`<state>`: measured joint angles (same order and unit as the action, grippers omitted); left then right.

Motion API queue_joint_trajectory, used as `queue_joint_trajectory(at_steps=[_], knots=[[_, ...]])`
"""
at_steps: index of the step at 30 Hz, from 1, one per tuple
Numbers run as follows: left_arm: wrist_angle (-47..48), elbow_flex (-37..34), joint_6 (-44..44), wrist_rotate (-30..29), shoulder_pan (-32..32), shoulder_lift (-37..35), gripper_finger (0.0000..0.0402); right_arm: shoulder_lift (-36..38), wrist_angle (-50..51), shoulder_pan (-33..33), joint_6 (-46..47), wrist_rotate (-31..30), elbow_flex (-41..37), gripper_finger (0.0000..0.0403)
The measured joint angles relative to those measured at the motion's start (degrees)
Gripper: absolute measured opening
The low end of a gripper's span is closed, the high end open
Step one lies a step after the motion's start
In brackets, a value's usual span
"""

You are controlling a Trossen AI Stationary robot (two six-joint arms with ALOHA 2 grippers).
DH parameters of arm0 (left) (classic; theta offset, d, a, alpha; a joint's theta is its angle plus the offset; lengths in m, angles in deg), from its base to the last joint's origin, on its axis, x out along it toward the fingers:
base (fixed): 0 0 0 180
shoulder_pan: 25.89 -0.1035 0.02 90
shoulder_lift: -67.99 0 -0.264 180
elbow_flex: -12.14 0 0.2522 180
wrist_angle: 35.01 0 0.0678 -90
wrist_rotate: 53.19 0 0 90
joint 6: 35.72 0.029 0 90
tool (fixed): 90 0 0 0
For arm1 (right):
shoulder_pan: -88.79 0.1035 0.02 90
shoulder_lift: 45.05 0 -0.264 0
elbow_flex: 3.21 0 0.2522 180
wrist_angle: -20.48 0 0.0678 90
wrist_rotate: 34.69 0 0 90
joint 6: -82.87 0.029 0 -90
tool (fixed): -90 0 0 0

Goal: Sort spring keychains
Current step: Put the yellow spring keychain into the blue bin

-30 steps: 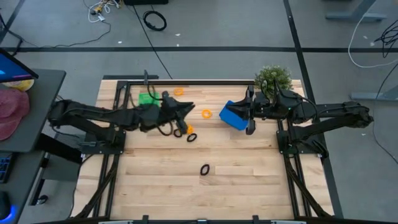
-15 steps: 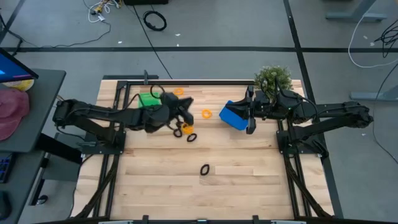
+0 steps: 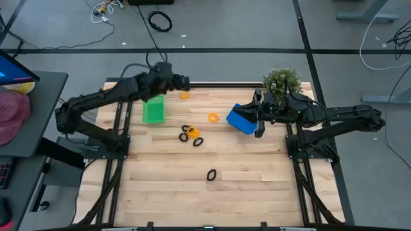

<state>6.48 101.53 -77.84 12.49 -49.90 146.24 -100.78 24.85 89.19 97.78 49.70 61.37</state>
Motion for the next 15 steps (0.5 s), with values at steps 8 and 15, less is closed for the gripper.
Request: queue_joint_trajectory(at_steps=[8, 15], knots=[[1.28, 1.04, -1.76, 12.33, -10.05, 4.55, 0.0017, -0.04, 0.44, 0.0, 4.15, -0.09, 0.0, 0.0025], [9.07, 3.41, -0.66, 21.47, -14.67, 10.81, 0.0006, -0.04, 0.88, 0.0, 5.62, -0.06, 0.0, 0.0025]])
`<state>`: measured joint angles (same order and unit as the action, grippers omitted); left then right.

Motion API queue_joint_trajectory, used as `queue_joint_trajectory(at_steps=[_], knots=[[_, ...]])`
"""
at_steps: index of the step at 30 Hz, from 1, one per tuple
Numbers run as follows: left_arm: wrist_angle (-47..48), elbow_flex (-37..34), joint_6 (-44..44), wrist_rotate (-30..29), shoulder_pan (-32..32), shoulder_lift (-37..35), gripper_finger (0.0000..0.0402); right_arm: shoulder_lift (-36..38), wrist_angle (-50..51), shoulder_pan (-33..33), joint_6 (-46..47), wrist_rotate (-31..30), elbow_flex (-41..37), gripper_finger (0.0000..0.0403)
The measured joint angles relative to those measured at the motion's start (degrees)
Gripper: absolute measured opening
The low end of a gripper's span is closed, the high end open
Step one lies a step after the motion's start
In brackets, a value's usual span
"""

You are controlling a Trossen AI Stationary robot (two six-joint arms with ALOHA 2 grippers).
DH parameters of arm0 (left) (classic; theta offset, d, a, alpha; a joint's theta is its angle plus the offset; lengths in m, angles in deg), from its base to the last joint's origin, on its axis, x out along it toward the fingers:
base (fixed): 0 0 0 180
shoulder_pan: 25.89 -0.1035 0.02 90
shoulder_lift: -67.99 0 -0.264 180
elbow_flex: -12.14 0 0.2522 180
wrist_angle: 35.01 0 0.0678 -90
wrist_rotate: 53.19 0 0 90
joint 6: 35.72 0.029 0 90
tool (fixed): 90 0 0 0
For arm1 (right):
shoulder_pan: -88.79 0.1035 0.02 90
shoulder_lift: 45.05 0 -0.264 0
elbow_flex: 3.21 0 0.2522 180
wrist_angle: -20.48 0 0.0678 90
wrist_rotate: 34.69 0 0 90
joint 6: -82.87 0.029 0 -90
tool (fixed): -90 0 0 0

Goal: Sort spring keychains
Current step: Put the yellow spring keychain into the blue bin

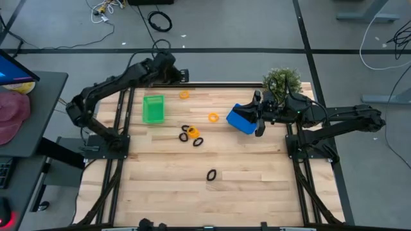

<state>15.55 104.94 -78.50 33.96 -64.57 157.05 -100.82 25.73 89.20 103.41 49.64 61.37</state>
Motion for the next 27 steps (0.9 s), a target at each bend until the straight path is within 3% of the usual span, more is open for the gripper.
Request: queue_joint_trajectory(at_steps=[12, 20, 27], knots=[[16.48, 17.62, 14.76, -0.07, -2.79, 16.39, 0.0022, 0.0, 0.18, 0.0, 0.0, 0.06, 0.0, 0.0025], [23.37, 20.6, 19.72, -1.41, -3.01, 24.81, 0.0111, 0.0, 0.51, 0.0, 0.0, 0.06, -0.02, 0.0025], [22.56, 20.62, 20.04, -3.97, -3.16, 29.19, 0.0186, 0.0, 0.48, 0.0, 0.02, 0.04, -0.01, 0.0025]])
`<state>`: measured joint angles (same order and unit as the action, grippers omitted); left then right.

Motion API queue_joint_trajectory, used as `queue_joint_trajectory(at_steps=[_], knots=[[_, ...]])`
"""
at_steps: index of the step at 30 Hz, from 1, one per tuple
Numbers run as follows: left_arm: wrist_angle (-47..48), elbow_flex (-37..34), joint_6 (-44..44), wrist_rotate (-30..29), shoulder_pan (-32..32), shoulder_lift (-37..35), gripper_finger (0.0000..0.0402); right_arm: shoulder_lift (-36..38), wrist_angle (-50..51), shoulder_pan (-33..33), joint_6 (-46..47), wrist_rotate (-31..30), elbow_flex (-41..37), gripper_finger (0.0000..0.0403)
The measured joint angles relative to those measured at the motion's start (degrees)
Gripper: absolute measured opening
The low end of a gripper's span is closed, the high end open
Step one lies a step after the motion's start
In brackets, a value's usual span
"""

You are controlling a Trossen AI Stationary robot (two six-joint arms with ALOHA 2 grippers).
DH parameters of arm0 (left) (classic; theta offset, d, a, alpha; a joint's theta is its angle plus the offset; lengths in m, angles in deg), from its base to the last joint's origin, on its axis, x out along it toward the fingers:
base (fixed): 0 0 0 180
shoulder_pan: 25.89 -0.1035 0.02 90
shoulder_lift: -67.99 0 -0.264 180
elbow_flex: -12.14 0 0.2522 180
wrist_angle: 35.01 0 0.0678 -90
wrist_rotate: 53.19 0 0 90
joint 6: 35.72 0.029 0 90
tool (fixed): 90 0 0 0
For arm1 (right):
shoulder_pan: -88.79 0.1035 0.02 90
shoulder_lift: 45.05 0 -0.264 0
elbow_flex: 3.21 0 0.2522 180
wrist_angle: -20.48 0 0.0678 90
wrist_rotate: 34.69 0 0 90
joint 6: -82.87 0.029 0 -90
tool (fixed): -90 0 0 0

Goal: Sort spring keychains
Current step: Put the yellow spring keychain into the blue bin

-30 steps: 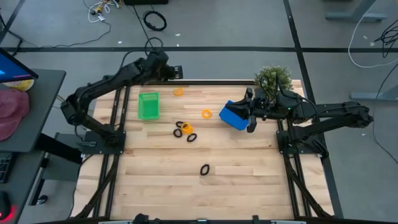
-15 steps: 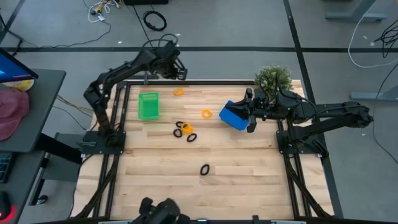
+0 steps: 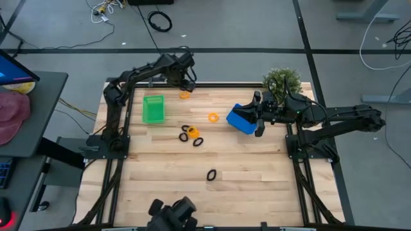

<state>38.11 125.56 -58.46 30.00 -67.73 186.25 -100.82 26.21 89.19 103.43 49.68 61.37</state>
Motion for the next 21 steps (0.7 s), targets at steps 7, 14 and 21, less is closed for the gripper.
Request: queue_joint_trajectory(at_steps=[7, 14, 21], knots=[[-0.32, -0.02, -0.43, 0.64, -0.11, 4.41, 0.0202, 0.0, -0.04, 0.0, 0.56, 0.0, 0.01, 0.0025], [-2.33, -0.02, -0.9, 1.53, -0.11, 7.11, 0.0188, 0.0, -0.07, 0.0, 1.48, -1.03, -0.01, 0.0025], [-4.63, -0.04, -1.9, 1.21, -0.17, 9.36, 0.0181, -0.02, -0.05, 0.0, 1.48, -1.2, 0.0, 0.0025]])
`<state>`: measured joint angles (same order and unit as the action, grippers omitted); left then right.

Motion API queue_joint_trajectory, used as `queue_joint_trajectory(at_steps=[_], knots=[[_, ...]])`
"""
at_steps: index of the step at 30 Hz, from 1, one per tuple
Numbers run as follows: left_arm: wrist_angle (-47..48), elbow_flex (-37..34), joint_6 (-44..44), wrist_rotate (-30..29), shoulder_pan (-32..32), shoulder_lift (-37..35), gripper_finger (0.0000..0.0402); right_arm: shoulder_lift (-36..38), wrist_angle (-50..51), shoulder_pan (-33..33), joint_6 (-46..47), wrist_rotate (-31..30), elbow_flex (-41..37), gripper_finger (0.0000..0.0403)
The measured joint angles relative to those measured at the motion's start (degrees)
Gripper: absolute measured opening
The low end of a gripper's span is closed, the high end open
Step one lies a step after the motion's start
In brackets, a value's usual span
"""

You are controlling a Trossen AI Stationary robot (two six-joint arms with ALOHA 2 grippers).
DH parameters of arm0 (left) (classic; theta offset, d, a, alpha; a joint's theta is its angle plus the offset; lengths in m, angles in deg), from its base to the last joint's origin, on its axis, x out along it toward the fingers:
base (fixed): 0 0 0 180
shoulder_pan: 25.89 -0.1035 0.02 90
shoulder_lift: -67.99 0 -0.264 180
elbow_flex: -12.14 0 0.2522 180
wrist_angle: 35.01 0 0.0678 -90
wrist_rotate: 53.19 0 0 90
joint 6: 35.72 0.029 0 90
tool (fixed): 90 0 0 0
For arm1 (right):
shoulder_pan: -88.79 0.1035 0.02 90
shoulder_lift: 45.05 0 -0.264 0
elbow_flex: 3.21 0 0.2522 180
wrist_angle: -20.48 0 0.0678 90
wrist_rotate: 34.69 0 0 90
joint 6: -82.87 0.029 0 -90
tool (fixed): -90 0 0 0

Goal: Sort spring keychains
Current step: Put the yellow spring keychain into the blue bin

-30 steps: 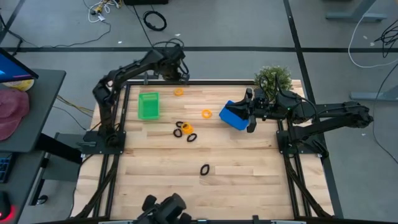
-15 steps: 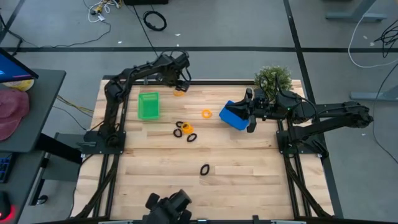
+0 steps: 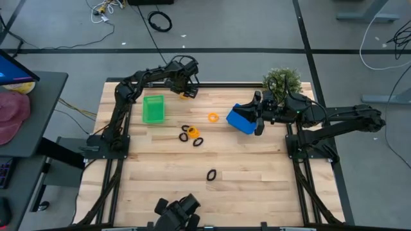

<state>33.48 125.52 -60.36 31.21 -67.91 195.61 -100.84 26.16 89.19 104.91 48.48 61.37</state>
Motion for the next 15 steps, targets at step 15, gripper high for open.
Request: queue_joint_trajectory(at_steps=[15], knots=[[-4.02, -3.52, -1.94, -1.84, -0.33, 0.0, 0.0181, -0.02, 0.32, 0.0, -0.02, 0.07, -0.01, 0.0025]])
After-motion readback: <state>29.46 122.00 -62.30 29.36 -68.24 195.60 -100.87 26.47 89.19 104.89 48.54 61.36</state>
